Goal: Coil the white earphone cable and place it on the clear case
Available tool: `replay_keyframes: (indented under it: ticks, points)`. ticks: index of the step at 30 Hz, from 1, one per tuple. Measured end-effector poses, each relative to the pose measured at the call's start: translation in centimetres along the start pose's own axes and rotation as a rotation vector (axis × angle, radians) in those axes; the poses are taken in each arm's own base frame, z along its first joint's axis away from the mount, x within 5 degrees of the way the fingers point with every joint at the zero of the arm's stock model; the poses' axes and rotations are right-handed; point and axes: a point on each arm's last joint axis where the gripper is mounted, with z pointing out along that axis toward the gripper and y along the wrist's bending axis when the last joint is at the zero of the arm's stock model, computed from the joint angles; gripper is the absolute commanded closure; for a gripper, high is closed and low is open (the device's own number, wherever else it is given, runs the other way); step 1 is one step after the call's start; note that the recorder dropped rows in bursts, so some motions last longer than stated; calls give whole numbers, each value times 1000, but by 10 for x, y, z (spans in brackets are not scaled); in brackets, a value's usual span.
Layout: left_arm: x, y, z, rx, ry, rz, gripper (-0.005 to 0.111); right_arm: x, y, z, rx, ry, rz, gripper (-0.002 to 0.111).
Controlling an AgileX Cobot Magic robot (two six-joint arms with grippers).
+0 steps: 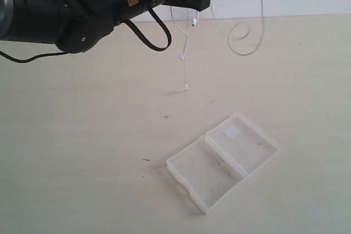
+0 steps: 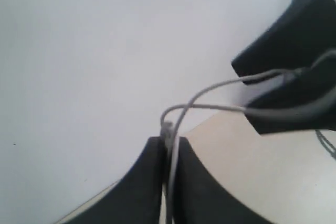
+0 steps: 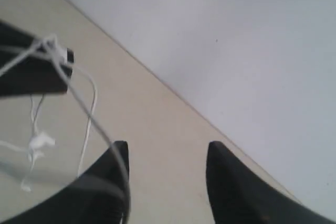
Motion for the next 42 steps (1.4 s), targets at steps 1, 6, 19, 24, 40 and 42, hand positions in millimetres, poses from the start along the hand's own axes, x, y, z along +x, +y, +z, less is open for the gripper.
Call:
replay_keyframes:
  ticks: [1,6,19,24,40,42]
  points:
    - [-3,2,-1,-5,-5,4,107,3,1,0,-6,32,-19,56]
    - [-16,5,-6,-15,-32,16,107,14,3,-1,-37,153,-102,40]
    - [-24,8,-5,-47,25,48,107,21,13,-4,-163,230,-106,31]
    - [-24,8,-5,-48,26,48,107,20,15,-4,-178,220,-99,22]
    - [-23,8,-5,-48,28,48,107,2,21,-31,-228,112,33,3]
    - [-23,8,-5,-48,28,48,107,2,21,-31,-232,117,56,3]
